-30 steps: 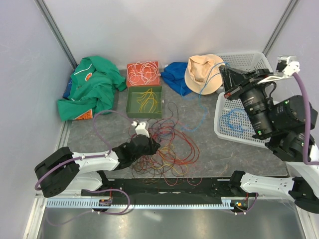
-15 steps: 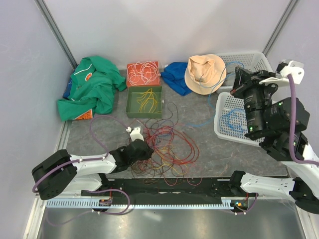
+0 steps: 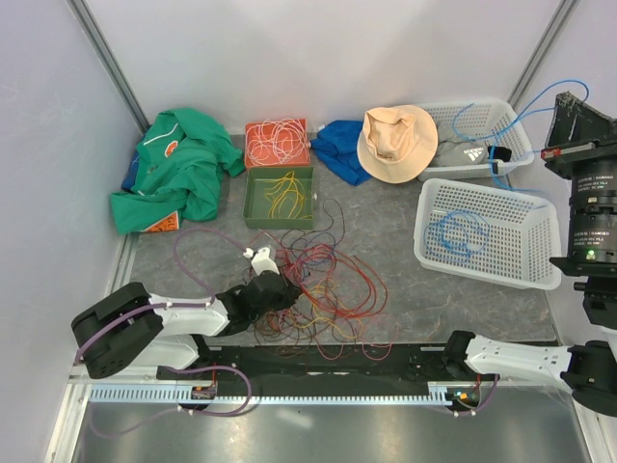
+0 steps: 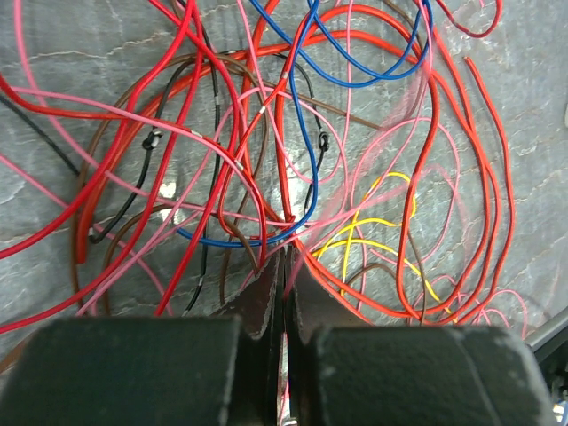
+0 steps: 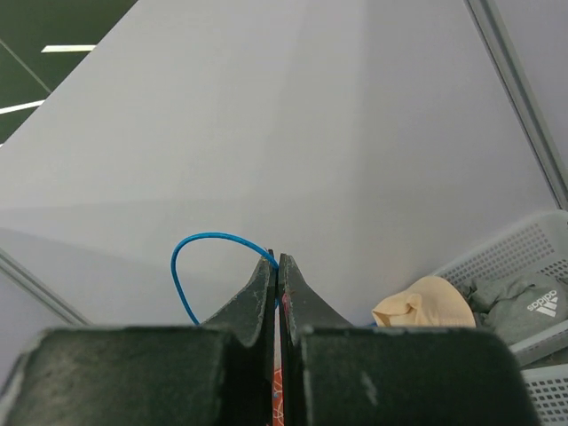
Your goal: Untangle the cables
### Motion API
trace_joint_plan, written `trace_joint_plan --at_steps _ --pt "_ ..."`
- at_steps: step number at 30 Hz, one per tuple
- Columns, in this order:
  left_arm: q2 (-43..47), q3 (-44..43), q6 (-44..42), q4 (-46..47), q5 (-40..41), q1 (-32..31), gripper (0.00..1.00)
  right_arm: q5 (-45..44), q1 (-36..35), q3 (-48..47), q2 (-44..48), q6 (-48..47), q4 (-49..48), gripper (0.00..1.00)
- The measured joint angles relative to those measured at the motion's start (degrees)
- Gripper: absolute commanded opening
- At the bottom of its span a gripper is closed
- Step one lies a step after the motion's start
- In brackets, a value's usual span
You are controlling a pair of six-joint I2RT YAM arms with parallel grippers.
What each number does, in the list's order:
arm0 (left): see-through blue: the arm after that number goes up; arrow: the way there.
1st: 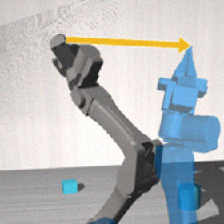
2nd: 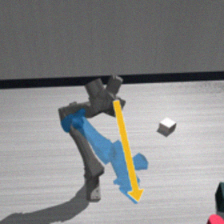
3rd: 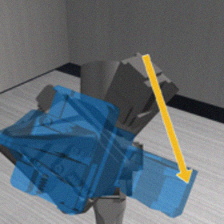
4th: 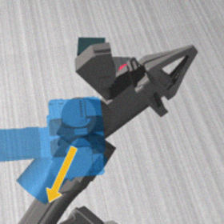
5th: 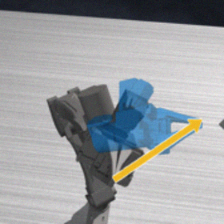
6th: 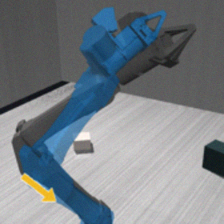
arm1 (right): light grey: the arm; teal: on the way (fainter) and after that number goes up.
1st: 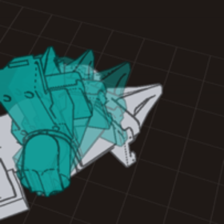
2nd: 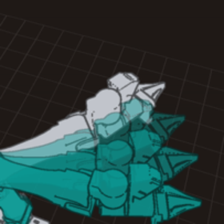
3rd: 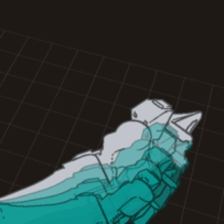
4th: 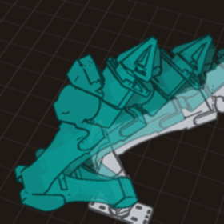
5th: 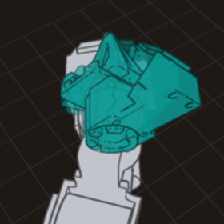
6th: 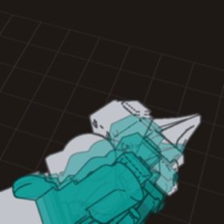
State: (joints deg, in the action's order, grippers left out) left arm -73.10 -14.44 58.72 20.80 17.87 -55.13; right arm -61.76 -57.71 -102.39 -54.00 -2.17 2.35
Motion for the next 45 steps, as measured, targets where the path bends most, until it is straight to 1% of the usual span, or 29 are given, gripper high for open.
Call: trace_joint_plan --at_steps 8,12,14,15,17,18,20,21,23,24,26,28,29,33,38,40,43,45 --pt "-1.4 0.0 0.2 2.4 -0.6 0.0 0.02 -2.8 0.1 2.5 -1.1 -2.6 -0.2 0.0" --pt "-1.0 0.0 0.2 2.0 -2.0 0.1 0.02 -6.1 0.1 7.8 -1.3 -4.6 -1.5 0.0" --pt "-0.5 0.0 0.2 1.3 -3.1 0.1 0.1 -7.4 0.1 10.5 -1.2 -5.4 -2.1 0.0" --pt "-0.2 0.0 0.1 0.8 -3.8 0.1 0.22 -8.0 0.1 11.6 -1.2 -5.6 -2.4 0.0" --pt "0.4 -0.3 -0.2 -0.5 -5.2 0.1 0.34 -9.3 0.1 13.4 -1.6 -5.9 -3.0 0.0" --pt "0.9 -0.6 -0.6 -1.1 -6.2 0.1 0.46 -9.8 0.1 14.1 -1.8 -6.0 -3.3 0.0" --pt "1.8 -0.9 -1.4 -2.1 -7.6 0.0 0.56 -10.6 0.1 15.7 -2.4 -6.0 -3.7 0.0" --pt "2.7 -1.0 -1.6 -2.3 -8.2 0.0 0.66 -10.9 0.1 16.5 -2.6 -5.9 -3.9 0.0" --pt "4.3 -1.0 -1.6 -3.5 -9.4 0.0 0.76 -11.6 0.2 17.8 -3.3 -5.6 -4.0 0.0" --pt "5.3 -1.0 -1.8 -4.1 -9.7 0.0 0.85 -11.6 0.6 18.3 -3.8 -5.5 -4.1 0.0" --pt "7.2 -1.0 -1.8 -6.0 -10.2 0.0 0.89 -11.8 1.9 18.8 -5.2 -5.2 -4.0 0.0" --pt "10.1 -0.8 -1.4 -8.3 -10.6 0.0 0.94 -11.4 4.8 18.7 -7.5 -3.9 -3.1 0.0" --pt "11.1 -0.6 -1.4 -8.9 -10.8 0.0 0.99 -11.0 6.1 18.5 -8.5 -2.9 -1.9 0.0" --pt "16.6 1.5 -1.2 -10.9 -11.6 0.0 0.99 -6.1 14.5 15.0 -14.5 5.3 8.3 0.0" --pt "22.7 2.8 -1.2 -12.9 -12.5 0.0 0.99 4.6 26.8 14.6 -18.3 17.1 19.6 0.0" --pt "25.2 3.3 -1.2 -13.1 -12.5 0.0 0.99 9.9 34.9 16.3 -18.1 22.5 22.6 0.0" --pt "28.3 4.6 -1.2 -13.6 -12.4 0.0 0.99 16.7 45.9 21.9 -16.3 29.4 24.3 0.0" --pt "29.5 5.3 -1.1 -14.1 -12.3 0.0 0.98 18.1 49.8 26.3 -14.3 33.0 25.4 0.0"
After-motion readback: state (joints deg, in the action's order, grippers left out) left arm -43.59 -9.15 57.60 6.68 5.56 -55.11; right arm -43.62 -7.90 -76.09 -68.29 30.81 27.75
